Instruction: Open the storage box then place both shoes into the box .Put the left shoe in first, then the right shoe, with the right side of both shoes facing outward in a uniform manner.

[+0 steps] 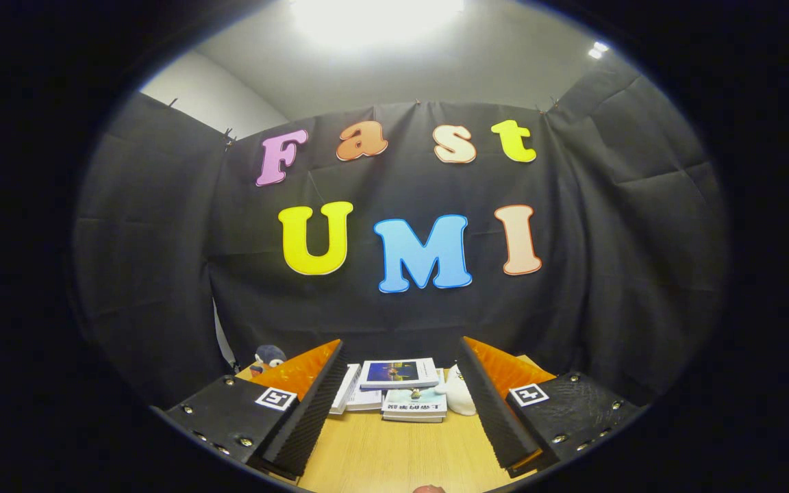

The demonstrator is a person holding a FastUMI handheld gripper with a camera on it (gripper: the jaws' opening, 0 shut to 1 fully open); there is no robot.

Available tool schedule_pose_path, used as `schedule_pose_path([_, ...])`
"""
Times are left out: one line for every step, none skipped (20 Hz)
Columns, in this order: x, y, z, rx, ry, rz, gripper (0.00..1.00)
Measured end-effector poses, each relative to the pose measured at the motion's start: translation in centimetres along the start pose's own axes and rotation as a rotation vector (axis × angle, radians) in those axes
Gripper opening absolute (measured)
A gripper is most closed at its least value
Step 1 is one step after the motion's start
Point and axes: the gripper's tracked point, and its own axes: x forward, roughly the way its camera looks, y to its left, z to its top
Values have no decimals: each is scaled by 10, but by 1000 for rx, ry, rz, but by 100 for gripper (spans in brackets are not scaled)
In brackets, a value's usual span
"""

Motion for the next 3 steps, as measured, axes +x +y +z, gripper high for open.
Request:
schedule_pose_path([0, 2, 1, 6, -3, 10, 97])
schedule_pose_path([1, 3, 1, 7, -3, 15, 97])
schedule_pose_path([1, 4, 0, 3, -1, 17, 97])
